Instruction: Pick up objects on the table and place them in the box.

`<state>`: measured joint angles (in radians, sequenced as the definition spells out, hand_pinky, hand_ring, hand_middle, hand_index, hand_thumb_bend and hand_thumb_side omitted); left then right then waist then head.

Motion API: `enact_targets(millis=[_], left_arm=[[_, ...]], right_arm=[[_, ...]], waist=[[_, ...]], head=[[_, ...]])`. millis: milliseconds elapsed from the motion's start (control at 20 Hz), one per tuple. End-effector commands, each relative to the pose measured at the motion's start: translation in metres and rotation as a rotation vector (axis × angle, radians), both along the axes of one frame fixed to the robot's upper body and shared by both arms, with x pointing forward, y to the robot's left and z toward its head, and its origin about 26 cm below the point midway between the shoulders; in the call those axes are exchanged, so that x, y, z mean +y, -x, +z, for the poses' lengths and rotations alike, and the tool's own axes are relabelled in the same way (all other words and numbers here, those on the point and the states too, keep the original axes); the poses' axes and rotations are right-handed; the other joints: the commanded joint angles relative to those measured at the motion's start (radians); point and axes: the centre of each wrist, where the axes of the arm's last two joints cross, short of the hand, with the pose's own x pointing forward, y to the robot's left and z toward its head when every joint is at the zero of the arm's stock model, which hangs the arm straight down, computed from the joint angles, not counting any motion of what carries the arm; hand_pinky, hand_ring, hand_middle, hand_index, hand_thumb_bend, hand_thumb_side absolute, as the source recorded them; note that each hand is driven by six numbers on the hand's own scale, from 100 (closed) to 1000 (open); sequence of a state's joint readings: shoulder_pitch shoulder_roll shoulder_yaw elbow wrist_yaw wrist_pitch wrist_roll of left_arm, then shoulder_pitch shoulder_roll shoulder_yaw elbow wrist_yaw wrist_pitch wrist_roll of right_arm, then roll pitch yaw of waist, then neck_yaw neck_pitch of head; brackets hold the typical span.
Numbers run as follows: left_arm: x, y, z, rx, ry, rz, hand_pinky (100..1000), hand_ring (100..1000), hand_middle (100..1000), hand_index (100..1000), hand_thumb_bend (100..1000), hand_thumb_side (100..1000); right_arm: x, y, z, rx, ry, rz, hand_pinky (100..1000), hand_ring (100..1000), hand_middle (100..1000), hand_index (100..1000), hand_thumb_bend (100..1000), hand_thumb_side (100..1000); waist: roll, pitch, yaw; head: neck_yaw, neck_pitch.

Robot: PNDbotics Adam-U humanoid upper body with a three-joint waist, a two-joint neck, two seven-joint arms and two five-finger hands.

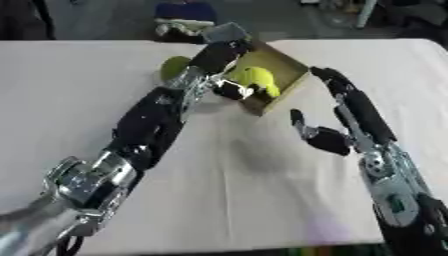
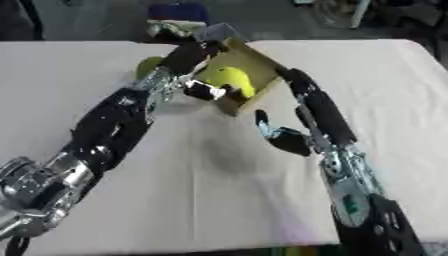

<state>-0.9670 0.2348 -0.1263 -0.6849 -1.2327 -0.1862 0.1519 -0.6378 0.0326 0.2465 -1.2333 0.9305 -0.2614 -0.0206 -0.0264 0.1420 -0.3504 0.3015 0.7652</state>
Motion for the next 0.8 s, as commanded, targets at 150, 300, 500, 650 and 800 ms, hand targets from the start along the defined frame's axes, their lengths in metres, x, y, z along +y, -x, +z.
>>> enact_targets(millis=[150, 300, 500, 650, 800], left_arm=[[0.018, -0.005, 0.041, -0.117, 0.068, 0.018, 830, 766, 821, 909, 348, 585], [0.038, -0.006, 0.059, -0.120, 0.090, 0.051, 830, 766, 810, 904, 288, 574], [0.075, -0.005, 0.064, -0.046, 0.080, 0.123, 833, 779, 824, 908, 286, 591], [0.098, -0.004, 0.059, 0.042, 0.058, 0.197, 835, 788, 834, 914, 305, 583], [0.111, -0.002, 0.060, 0.146, 0.037, 0.273, 826, 783, 832, 914, 309, 571]], right_arm=[[-0.002, -0.002, 0.011, -0.030, -0.016, -0.003, 861, 1000, 898, 999, 221, 439], [-0.005, -0.002, 0.010, -0.029, -0.013, -0.013, 861, 1000, 898, 999, 221, 439], [-0.008, -0.003, 0.008, -0.028, -0.008, -0.021, 861, 1000, 898, 999, 222, 440], [-0.009, -0.003, 0.008, -0.028, -0.007, -0.023, 861, 1000, 898, 999, 222, 439], [-0.009, -0.003, 0.008, -0.028, -0.007, -0.024, 861, 1000, 898, 999, 218, 438]], waist=[[0.004, -0.020, 0.007], [0.007, -0.024, 0.016], [0.011, -0.028, 0.024], [0.013, -0.029, 0.027], [0.012, -0.029, 0.028]], head=[[-0.010, 0.005], [-0.021, 0.005], [-0.031, 0.005], [-0.036, 0.005], [-0.039, 0.005]])
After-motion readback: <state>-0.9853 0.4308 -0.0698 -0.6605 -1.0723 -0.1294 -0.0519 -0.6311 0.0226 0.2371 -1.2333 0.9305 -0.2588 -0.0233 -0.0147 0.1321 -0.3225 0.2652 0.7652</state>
